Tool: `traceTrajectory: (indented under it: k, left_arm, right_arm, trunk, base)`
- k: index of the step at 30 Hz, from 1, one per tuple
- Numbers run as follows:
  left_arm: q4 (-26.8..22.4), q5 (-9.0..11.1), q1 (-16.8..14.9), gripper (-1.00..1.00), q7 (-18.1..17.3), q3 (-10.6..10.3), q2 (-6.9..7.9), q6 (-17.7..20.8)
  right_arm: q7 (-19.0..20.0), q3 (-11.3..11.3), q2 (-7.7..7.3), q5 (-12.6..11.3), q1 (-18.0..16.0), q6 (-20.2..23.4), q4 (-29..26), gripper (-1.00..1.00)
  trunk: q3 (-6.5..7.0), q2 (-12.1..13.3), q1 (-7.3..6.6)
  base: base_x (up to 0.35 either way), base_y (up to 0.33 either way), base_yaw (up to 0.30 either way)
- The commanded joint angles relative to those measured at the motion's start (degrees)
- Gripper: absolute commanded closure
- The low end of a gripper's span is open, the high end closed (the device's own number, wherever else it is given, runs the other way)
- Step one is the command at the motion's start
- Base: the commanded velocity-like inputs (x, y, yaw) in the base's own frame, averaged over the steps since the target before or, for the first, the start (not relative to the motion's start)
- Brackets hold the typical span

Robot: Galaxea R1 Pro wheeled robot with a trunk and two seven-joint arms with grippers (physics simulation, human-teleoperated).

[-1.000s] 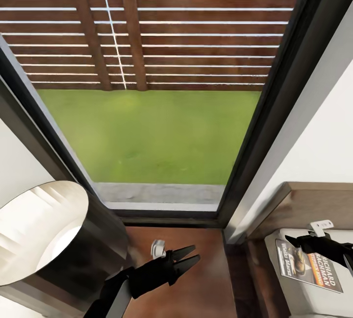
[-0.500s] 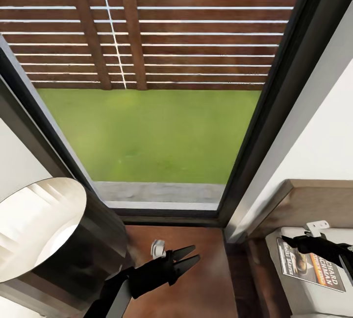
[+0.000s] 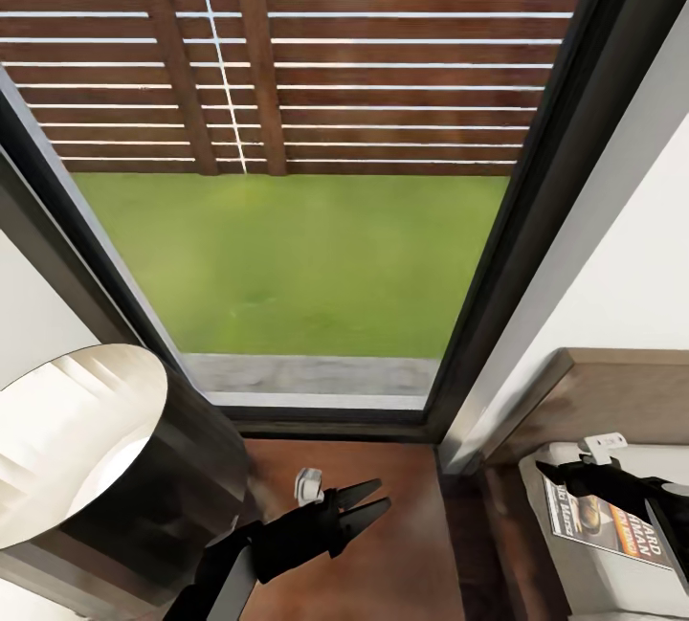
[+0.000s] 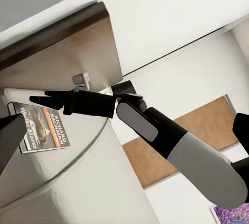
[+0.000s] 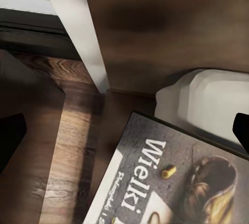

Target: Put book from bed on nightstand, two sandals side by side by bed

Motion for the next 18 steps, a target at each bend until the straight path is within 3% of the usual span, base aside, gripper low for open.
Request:
traceTrajectory:
  k: [1,12,18]
  left_arm:
    - [0.01,0.4,-0.03,-1.0,-0.05,-0.03,0.01,0.57]
    - [0.01,0.4,-0.03,-1.0,-0.05,-0.03,0.01,0.57]
    - [0.01,0.4,-0.03,-1.0,-0.05,-0.03,0.01,0.57]
  right_arm:
    - [0.45,-0.16,0.04,0.51,-0.05,0.2,-0.07,-1.0]
    - [0.45,-0.16,-0.02,0.56,-0.04,0.18,-0.06,-1.0]
    - [0.45,-0.16,-0.04,0.57,-0.04,0.16,-0.03,-1.0]
  trunk:
    - [-0.04,-0.02,0.0]
    - [-0.04,-0.02,0.0]
    - [-1.12,-2.43,1.31]
  base:
    - [0.0,0.0,0.0]
    - [0.0,0.0,0.0]
    - [0.0,0.0,0.0]
